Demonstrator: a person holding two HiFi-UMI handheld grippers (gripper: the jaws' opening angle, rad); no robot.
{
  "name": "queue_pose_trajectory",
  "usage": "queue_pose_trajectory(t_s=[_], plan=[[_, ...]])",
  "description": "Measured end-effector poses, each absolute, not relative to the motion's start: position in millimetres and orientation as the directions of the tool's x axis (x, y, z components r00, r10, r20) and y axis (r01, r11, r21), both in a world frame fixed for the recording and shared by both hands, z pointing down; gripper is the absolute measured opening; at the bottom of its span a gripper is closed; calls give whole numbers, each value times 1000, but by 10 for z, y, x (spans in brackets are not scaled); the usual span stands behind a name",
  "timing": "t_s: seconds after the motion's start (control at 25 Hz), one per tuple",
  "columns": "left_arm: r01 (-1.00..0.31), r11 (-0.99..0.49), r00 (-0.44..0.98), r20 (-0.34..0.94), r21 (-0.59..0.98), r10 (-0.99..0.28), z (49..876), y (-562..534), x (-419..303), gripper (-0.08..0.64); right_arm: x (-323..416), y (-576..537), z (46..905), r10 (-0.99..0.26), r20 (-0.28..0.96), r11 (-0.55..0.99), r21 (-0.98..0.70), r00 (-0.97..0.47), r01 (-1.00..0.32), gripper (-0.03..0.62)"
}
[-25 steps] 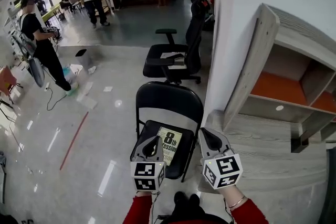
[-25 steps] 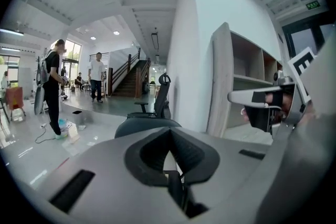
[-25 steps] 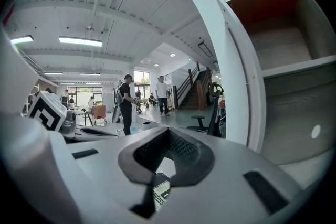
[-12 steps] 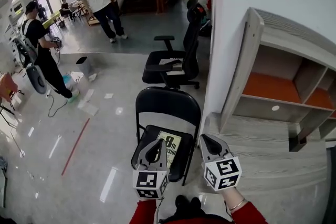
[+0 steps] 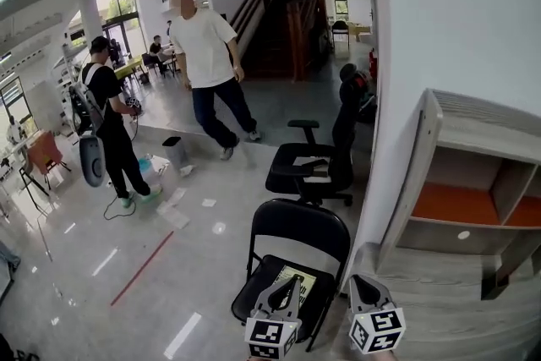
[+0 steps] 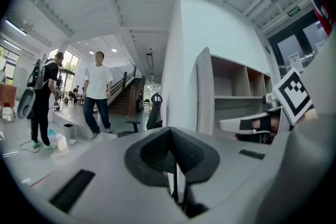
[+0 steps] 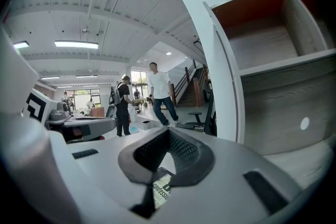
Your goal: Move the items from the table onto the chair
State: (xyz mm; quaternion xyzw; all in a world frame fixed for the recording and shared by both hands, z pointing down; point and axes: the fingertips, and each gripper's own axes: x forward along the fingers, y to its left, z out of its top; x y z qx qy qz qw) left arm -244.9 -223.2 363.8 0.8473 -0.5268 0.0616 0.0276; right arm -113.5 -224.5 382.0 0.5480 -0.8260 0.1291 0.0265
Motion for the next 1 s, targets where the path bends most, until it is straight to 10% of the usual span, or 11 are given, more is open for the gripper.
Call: queue_pose_trajectory(t_s=[0.6,1.0], plan=[[-883,-468,460,132,-34,-878,3732,-2054,-2527,8,-1259,-2058,3903,-903,182,360,-171,-389,-917,8],[-731,-681,674,186,33,-715,4048,-2061,-1779,8,-380,-1622,4126,-965,245,58,-154,-95,-986,8]])
